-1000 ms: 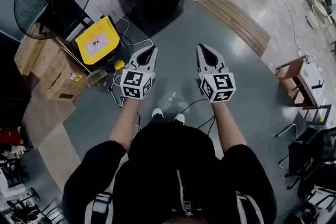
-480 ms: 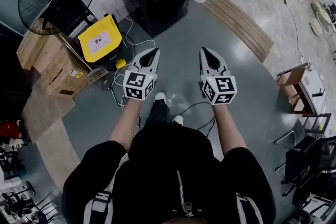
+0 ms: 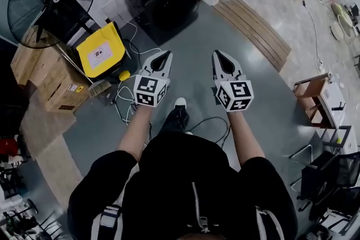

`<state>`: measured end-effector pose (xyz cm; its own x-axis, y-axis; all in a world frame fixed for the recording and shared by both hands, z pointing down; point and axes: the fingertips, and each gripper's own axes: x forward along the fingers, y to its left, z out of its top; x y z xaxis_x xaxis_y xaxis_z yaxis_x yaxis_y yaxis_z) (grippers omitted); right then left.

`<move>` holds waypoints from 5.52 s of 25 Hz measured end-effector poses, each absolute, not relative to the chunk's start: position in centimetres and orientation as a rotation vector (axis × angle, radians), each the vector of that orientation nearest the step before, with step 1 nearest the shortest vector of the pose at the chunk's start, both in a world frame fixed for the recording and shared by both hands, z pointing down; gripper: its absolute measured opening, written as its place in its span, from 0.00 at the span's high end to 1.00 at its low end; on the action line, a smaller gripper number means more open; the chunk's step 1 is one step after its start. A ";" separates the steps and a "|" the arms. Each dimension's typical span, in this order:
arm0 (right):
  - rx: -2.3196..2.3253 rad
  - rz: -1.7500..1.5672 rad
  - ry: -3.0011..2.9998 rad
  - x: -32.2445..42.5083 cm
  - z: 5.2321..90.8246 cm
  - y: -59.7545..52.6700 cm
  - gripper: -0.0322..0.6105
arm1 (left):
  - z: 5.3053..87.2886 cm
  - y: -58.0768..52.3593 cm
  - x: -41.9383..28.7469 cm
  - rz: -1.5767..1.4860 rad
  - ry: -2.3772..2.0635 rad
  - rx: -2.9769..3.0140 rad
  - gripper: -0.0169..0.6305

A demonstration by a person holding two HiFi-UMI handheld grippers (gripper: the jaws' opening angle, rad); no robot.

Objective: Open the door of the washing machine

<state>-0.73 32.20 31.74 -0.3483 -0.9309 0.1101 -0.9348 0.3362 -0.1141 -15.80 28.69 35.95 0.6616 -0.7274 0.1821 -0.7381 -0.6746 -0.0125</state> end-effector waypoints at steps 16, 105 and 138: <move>1.844 0.261 -2.489 1.1 32.0 11.7 0.95 | 37.1 6.9 -13.7 0.278 -1.164 2.822 0.96; 1.202 0.606 -2.416 -1.3 56.0 -26.3 0.95 | 84.4 -27.4 -19.6 0.951 -1.154 2.137 0.69; 1.199 0.716 -2.398 9.2 58.7 -21.9 0.95 | 85.1 -18.2 -9.4 0.874 -1.239 2.071 0.82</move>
<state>9.18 -21.90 58.74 -0.5727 -0.6297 0.5249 -0.8144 0.5104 -0.2763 -9.44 -18.18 85.08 0.3580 -0.5313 0.7679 -0.9017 -0.4103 0.1365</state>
